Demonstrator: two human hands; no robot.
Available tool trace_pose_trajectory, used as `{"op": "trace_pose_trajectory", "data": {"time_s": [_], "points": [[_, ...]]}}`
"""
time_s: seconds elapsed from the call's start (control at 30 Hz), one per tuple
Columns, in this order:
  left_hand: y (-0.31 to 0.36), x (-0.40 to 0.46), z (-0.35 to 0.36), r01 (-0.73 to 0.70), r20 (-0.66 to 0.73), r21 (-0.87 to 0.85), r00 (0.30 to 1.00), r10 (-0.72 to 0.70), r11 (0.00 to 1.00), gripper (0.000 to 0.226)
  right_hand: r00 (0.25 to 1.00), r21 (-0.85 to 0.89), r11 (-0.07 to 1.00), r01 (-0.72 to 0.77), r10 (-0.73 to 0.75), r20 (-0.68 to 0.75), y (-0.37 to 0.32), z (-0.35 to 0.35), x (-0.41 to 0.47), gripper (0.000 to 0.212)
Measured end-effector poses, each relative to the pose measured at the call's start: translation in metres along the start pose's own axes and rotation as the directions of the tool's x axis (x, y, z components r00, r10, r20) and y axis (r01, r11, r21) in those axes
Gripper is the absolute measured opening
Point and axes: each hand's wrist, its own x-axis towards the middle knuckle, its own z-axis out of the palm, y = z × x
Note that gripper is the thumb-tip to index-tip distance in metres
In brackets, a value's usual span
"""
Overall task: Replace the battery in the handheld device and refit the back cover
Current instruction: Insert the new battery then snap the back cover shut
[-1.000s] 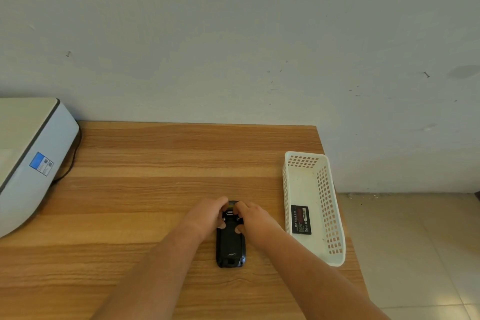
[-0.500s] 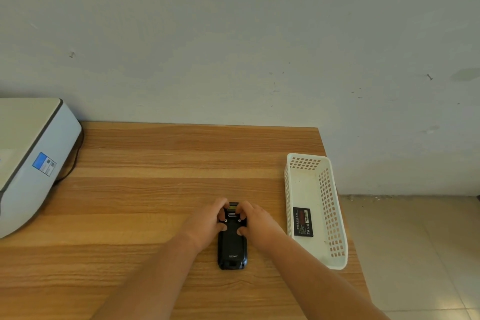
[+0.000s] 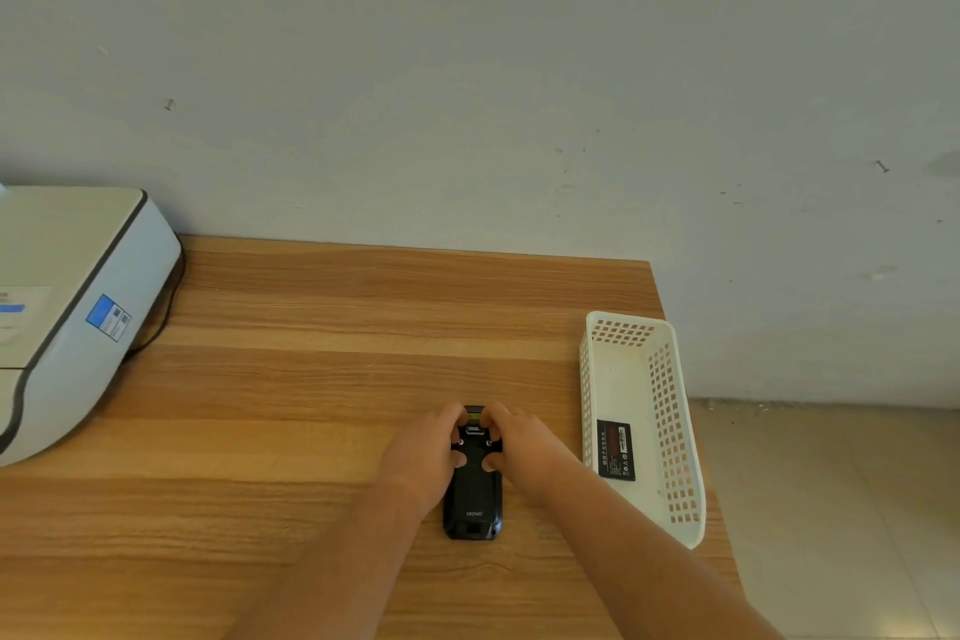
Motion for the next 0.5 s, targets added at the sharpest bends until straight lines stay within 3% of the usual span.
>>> {"op": "trace_pose_trajectory", "data": {"time_s": [0.17, 0.3, 0.5], "points": [[0.001, -0.002, 0.004, 0.013, -0.010, -0.027, 1.000, -0.013, 1.000, 0.036, 0.999, 0.034, 0.999, -0.026, 0.027, -0.026, 0.001, 0.003, 0.000, 0.044], [-0.001, -0.002, 0.006, 0.038, -0.020, -0.047, 0.999, -0.039, 0.998, 0.037, 0.991, 0.108, 0.985, -0.132, 0.130, 0.023, 0.004, 0.015, -0.010, 0.033], [-0.001, -0.002, 0.006, 0.045, -0.028, -0.051, 0.999, -0.046, 0.998, 0.038, 0.977, 0.225, 0.958, -0.180, 0.201, -0.073, 0.007, 0.022, -0.014, 0.031]]}}
